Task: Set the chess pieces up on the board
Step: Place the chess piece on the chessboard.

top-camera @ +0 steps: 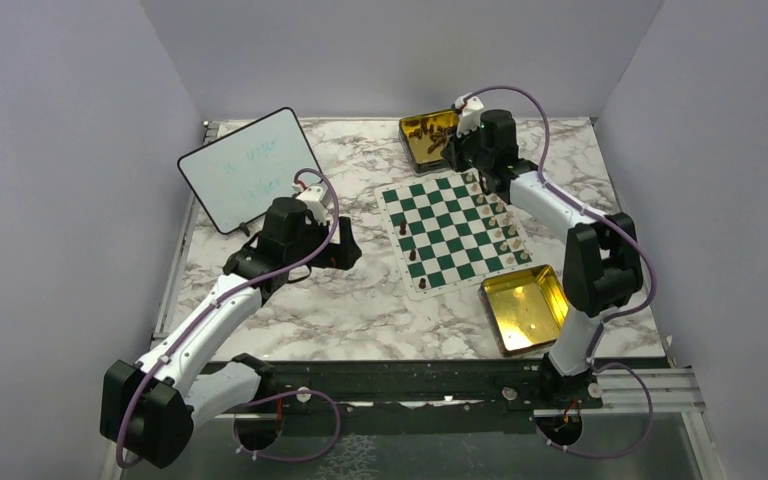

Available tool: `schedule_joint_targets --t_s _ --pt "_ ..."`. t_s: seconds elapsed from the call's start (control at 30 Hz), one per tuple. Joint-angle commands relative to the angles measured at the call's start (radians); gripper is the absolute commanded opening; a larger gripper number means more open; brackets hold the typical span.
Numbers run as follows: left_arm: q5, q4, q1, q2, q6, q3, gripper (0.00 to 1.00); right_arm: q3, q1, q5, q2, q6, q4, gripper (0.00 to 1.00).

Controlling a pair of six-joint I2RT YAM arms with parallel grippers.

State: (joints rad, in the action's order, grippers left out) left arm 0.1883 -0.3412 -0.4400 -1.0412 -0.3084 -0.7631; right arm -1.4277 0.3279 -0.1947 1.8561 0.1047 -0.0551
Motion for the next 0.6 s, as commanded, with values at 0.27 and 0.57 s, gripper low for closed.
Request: schedule_joint_targets --t_s 0.27,0.57 --pt "-0.002 -0.005 0.0 0.004 0.008 -0.039 0.99 0.399 0.077 0.061 -0.224 -0.138 -0.039 0.15" --pt "-0.016 -0.005 0.0 -0.007 0.009 -0.037 0.99 0.62 0.169 0.125 -0.343 -0.198 -0.127 0.15"
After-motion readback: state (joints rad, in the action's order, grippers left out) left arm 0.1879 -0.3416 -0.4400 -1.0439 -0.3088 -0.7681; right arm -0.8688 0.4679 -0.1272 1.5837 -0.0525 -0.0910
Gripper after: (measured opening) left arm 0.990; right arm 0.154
